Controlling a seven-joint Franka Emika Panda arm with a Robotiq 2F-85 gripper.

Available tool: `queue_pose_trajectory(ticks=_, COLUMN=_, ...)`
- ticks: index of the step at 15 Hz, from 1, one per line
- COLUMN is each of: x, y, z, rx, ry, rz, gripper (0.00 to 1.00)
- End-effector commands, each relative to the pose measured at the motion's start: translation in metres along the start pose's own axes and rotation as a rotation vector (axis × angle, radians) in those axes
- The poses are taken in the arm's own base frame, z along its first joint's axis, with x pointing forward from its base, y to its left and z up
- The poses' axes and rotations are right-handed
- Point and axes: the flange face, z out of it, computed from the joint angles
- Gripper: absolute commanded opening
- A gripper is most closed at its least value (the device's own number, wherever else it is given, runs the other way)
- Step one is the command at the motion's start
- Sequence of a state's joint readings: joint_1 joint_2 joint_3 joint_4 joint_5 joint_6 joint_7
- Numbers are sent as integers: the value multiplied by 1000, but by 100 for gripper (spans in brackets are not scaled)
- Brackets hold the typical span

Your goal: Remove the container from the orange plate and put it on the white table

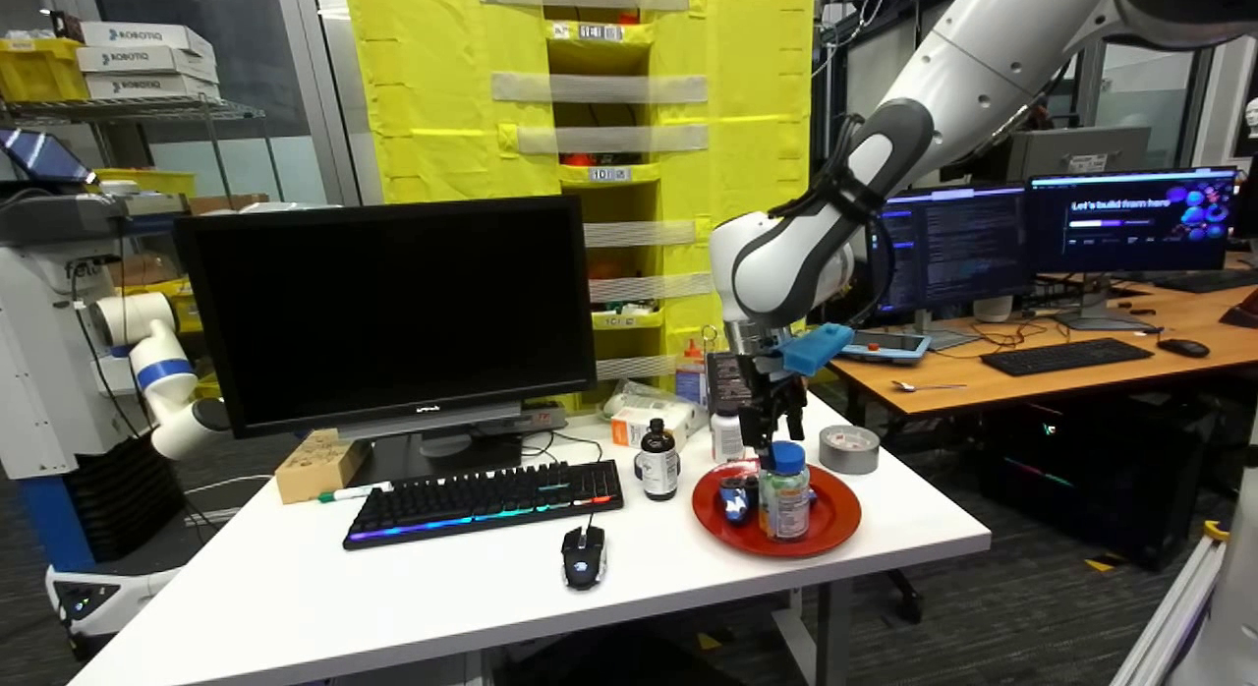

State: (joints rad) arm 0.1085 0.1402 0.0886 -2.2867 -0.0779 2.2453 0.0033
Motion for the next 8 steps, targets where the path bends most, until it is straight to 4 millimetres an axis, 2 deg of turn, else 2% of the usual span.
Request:
queue_pose_trajectory(ticks=1, x=-3, y=5, z=5, rx=-15, ry=-4, rz=2, gripper=100)
queue_pose_trajectory(ticks=3, x=-4, y=3, z=7, rx=-14, ry=-12, rz=-2, gripper=100)
queue_pose_trajectory(ticks=4, x=-3, y=3, z=8, rx=-15, ry=-13, rz=-4, gripper=75)
queue_pose_trajectory(ticks=6, x=-4, y=1, z=10, rx=-17, ry=-19, rz=-8, gripper=68)
queue_pose_trajectory(ticks=8, x=-5, y=0, z=11, rx=-14, ry=-24, rz=-13, gripper=52)
